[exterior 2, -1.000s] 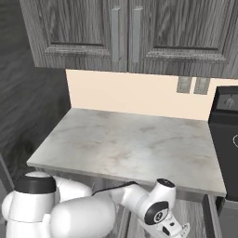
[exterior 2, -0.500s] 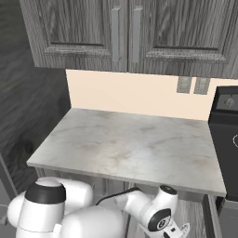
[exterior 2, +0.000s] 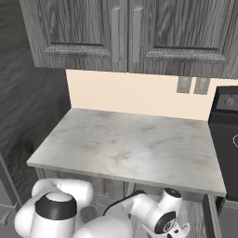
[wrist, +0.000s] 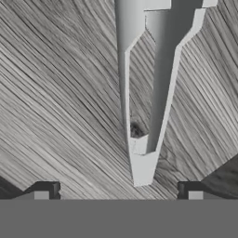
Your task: Take the tongs from the drawer on the right and place them on the dining counter next to the tray containing the hot dog.
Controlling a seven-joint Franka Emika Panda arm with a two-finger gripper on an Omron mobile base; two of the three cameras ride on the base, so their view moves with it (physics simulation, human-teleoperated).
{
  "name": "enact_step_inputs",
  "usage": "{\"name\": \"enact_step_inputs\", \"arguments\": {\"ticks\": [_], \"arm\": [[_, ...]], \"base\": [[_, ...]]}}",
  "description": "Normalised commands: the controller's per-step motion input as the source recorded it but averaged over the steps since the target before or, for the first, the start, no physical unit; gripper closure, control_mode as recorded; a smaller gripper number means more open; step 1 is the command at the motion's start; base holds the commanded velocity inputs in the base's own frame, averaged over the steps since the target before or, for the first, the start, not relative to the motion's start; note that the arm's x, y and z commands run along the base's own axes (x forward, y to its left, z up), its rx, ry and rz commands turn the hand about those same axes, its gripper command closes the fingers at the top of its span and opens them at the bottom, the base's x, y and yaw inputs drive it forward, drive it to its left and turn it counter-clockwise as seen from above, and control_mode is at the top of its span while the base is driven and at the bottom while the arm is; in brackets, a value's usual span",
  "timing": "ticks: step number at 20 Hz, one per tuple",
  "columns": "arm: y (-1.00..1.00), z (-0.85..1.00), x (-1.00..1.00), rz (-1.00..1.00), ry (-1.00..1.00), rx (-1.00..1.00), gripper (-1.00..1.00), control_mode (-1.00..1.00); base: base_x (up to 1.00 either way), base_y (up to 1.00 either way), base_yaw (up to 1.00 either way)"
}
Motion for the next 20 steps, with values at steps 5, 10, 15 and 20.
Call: {"name": "enact_step_inputs", "arguments": {"ticks": [5,10,15,20], "arm": [[-0.35,-0.16,0.02,0.0,0.0,0.04,-1.0,-1.0],[-0.32,-0.26,0.0,0.0,0.0,0.02,-1.0,-1.0],[-0.1,-0.41,0.0,0.0,0.0,0.02,-1.0,-1.0],[-0.02,-0.38,0.0,0.0,0.0,0.01,-1.0,-1.0]], "base": [[0.0,0.0,0.0],[0.0,0.0,0.0],[0.0,0.0,0.0],[0.0,0.0,0.0]]}}
